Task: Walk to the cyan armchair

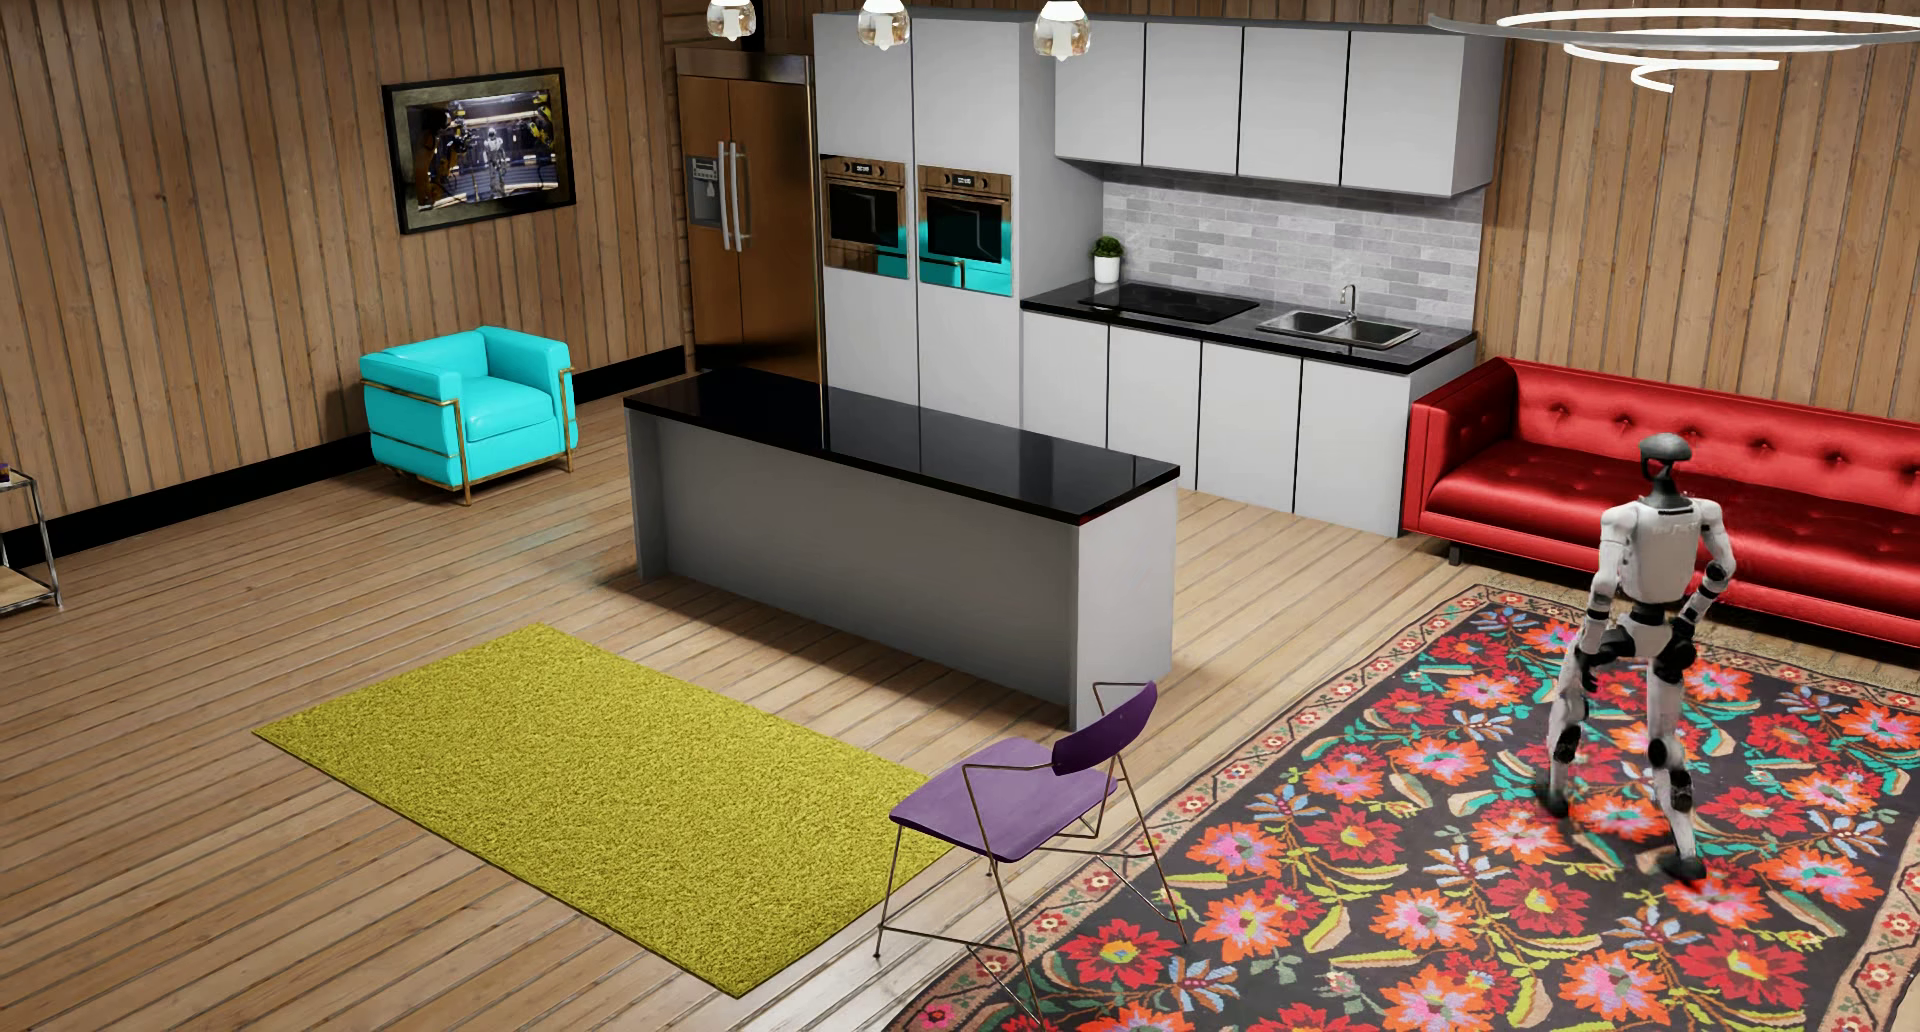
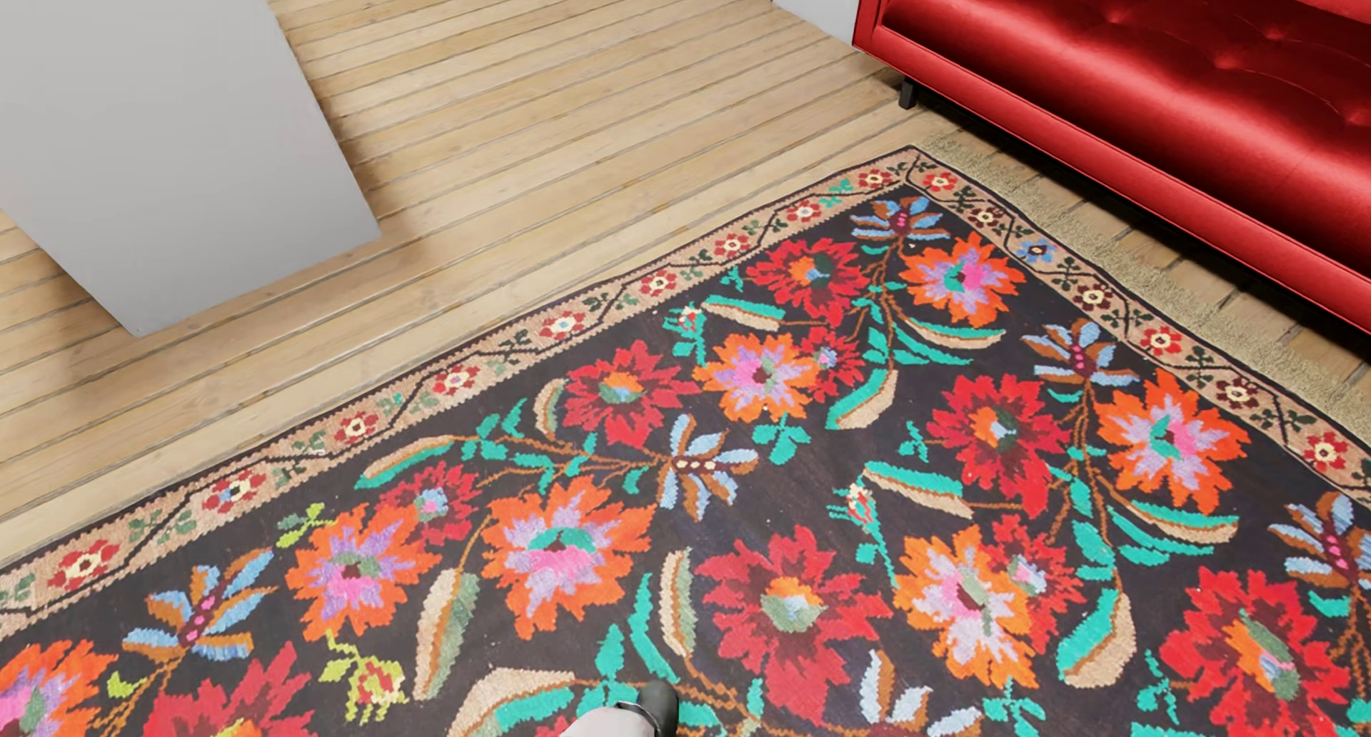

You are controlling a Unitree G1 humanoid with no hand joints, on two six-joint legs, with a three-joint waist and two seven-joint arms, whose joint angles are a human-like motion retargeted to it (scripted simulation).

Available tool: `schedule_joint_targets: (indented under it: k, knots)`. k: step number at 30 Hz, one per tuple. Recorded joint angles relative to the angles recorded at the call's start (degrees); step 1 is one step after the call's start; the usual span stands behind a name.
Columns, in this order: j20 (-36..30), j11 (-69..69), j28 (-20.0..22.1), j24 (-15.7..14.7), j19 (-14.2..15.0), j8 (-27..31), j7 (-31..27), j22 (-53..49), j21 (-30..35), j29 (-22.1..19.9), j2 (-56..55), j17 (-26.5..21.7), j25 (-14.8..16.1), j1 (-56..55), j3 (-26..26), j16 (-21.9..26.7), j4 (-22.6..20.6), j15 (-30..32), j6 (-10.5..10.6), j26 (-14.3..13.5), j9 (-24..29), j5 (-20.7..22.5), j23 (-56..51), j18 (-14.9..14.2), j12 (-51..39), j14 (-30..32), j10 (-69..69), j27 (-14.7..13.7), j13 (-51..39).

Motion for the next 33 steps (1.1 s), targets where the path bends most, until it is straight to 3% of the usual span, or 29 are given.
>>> schedule_joint_targets:
  k: [1,2,4,5,6,7,9,11,13,15,16,18,19,20,21,22,23,24,26,27,28,30,31,32,33]
  knots:
    - [-0.2,0.3,0.0,0.0,0.0,0.0,0.0,1.3,-0.5,0.0,1.9,-0.3,0.0,-1.4,0.8,-0.3,0.0,-1.2,-0.3,0.0,-0.7,-0.5,-0.1,0.0,0.3,-10.5,-0.3,0.0,-1.3]
    - [-1.3,0.9,0.0,0.0,0.0,0.0,0.0,1.2,-1.6,0.0,3.8,-0.2,0.0,-2.0,3.1,0.0,0.4,-1.7,-0.3,0.0,-0.2,-0.5,0.2,0.0,0.5,-7.7,-0.8,0.0,-1.8]
    - [-1.7,5.0,0.0,0.0,0.0,0.0,0.0,2.1,-4.0,0.0,5.0,1.0,0.0,-7.0,4.6,-0.1,-1.1,5.7,-2.6,0.0,-1.2,-2.7,1.6,0.0,0.9,19.4,7.4,0.0,-0.8]
    - [-2.5,12.6,0.0,0.0,0.0,0.0,0.0,3.4,-3.6,0.0,4.6,2.1,0.0,-5.4,3.4,-0.1,-2.9,16.5,-4.0,0.0,-0.6,-4.6,3.3,0.0,0.5,22.3,11.7,0.0,0.2]
    - [-3.2,23.8,0.0,0.0,0.0,0.0,0.0,4.7,-3.0,0.0,-0.7,2.5,0.0,-3.4,1.5,-0.4,-4.7,28.1,-4.0,0.0,-1.4,-5.3,5.2,0.0,-0.3,21.8,13.7,0.0,1.5]
    - [-2.1,37.3,0.0,0.0,0.0,0.0,0.0,3.3,-0.5,0.0,-8.2,2.1,0.0,-0.7,-0.3,-0.2,-6.7,29.0,-4.6,0.0,-1.7,-6.9,6.0,0.0,-0.6,19.9,14.1,0.0,2.0]
    - [-0.3,51.3,0.0,0.0,0.0,0.0,0.0,3.3,1.2,0.0,-18.2,2.3,0.0,12.2,-6.2,-0.6,-7.5,13.7,-3.5,0.0,0.7,-7.1,6.3,0.0,-3.6,11.7,9.2,0.0,3.0]
    - [1.5,46.7,0.0,0.0,0.0,0.0,0.0,0.6,1.2,0.0,-28.4,2.2,0.0,22.3,-13.7,0.1,-6.5,6.7,-1.1,0.0,0.7,-5.8,6.8,0.0,-6.7,2.8,4.4,0.0,4.7]
    - [2.5,29.9,0.0,0.0,0.0,0.0,0.0,-4.3,1.4,0.0,-33.9,1.2,0.0,33.1,-18.3,1.9,-4.5,8.3,0.3,0.0,0.9,-5.6,5.3,0.0,-9.5,-6.9,-0.6,0.0,7.6]
    - [5.8,8.1,0.0,0.0,0.0,0.0,0.0,-4.9,0.8,0.0,-37.2,1.5,0.0,40.2,-21.0,2.5,-3.8,15.1,0.5,0.0,-0.9,-6.2,7.6,0.0,-13.5,-15.4,-2.6,0.0,8.1]
    - [7.1,1.2,0.0,0.0,0.0,0.0,0.0,-5.9,0.6,0.0,-38.1,1.6,0.0,41.5,-21.8,2.8,-3.3,17.2,1.0,0.0,-2.0,-6.4,8.1,0.0,-14.8,-16.1,-2.6,0.0,8.5]
    - [8.1,4.0,0.0,0.0,0.0,0.0,0.0,-7.6,0.4,0.0,-40.2,1.8,0.0,46.0,-23.7,3.3,-1.6,13.5,1.8,0.0,-1.8,-5.4,9.8,0.0,-15.2,-12.4,-0.6,0.0,8.7]
    - [9.4,8.2,0.0,0.0,0.0,0.0,0.0,-8.3,2.2,0.0,-39.0,1.5,0.0,48.2,-24.9,2.9,-0.2,15.7,2.1,0.0,-2.1,-4.4,11.5,0.0,-13.4,-7.9,2.7,0.0,8.8]
    - [11.2,13.1,0.0,0.0,0.0,0.0,0.0,-6.8,1.7,0.0,-41.0,1.9,0.0,45.3,-25.2,1.2,1.4,17.9,3.3,0.0,-3.9,-3.6,13.0,0.0,-11.7,1.1,10.6,0.0,9.1]
    - [11.6,17.8,0.0,0.0,0.0,0.0,0.0,-4.4,1.0,0.0,-38.5,2.3,0.0,42.4,-24.8,-0.4,3.8,15.5,4.6,0.0,-3.2,-1.0,14.9,0.0,-9.8,10.7,22.4,0.0,9.4]
    - [9.1,18.4,0.0,0.0,0.0,0.0,0.0,-3.4,-0.4,0.0,-35.6,2.7,0.0,35.9,-23.0,-0.8,3.6,12.4,4.3,0.0,-2.7,0.2,15.1,0.0,-8.9,13.1,37.5,0.0,9.1]
    - [7.4,16.4,0.0,0.0,0.0,0.0,0.0,-2.5,0.9,0.0,-29.9,2.7,0.0,28.7,-21.2,-1.3,5.0,10.4,5.2,0.0,-1.5,1.6,14.8,0.0,-8.6,11.1,50.5,0.0,8.3]
    - [3.7,13.8,0.0,0.0,0.0,0.0,0.0,-1.6,1.8,0.0,-25.0,2.3,0.0,21.7,-17.8,-1.5,4.0,9.7,4.3,0.0,-1.2,0.8,13.9,0.0,-8.4,11.3,54.7,0.0,7.5]
    - [1.8,7.6,0.0,0.0,0.0,0.0,0.0,1.2,3.0,0.0,-15.2,1.4,0.0,12.6,-10.5,-1.9,2.1,8.9,1.9,0.0,0.3,-0.1,10.1,0.0,-6.0,17.9,41.4,0.0,5.5]
    - [2.0,5.2,0.0,0.0,0.0,0.0,0.0,2.8,1.6,0.0,-11.6,1.2,0.0,8.8,-8.2,-1.9,1.7,8.5,1.6,0.0,0.3,-0.1,8.5,0.0,-4.7,25.1,28.5,0.0,4.1]
    - [1.8,3.0,0.0,0.0,0.0,0.0,0.0,3.2,0.5,0.0,-7.7,0.5,0.0,6.7,-6.6,-1.4,1.7,7.8,1.2,0.0,0.1,0.0,4.8,0.0,-3.5,26.5,15.2,0.0,3.4]
    - [0.0,2.1,0.0,0.0,0.0,0.0,0.0,4.8,-2.9,0.0,-2.6,-0.7,0.0,4.5,-4.3,-0.8,1.1,5.1,0.6,0.0,-0.8,-0.9,0.1,0.0,-1.8,-0.9,1.4,0.0,2.0]
    - [-1.9,2.8,0.0,0.0,0.0,0.0,0.0,3.5,-4.3,0.0,-0.5,-1.1,0.0,3.0,-3.5,0.3,0.8,4.2,0.2,0.0,-1.0,-1.1,-0.8,0.0,-0.7,-2.2,1.0,0.0,2.1]
    - [-2.4,4.2,0.0,0.0,0.0,0.0,0.0,3.7,-5.9,0.0,1.4,-1.0,0.0,2.0,-2.7,0.7,0.2,5.4,0.0,0.0,-1.3,-0.9,-1.1,0.0,0.3,6.0,3.4,0.0,2.8]
    - [-1.8,8.5,0.0,0.0,0.0,0.0,0.0,3.7,-8.2,0.0,2.3,-0.7,0.0,2.7,-2.9,0.7,-1.5,10.7,-1.1,0.0,-1.7,-2.2,-1.2,0.0,1.6,13.2,6.0,0.0,4.4]
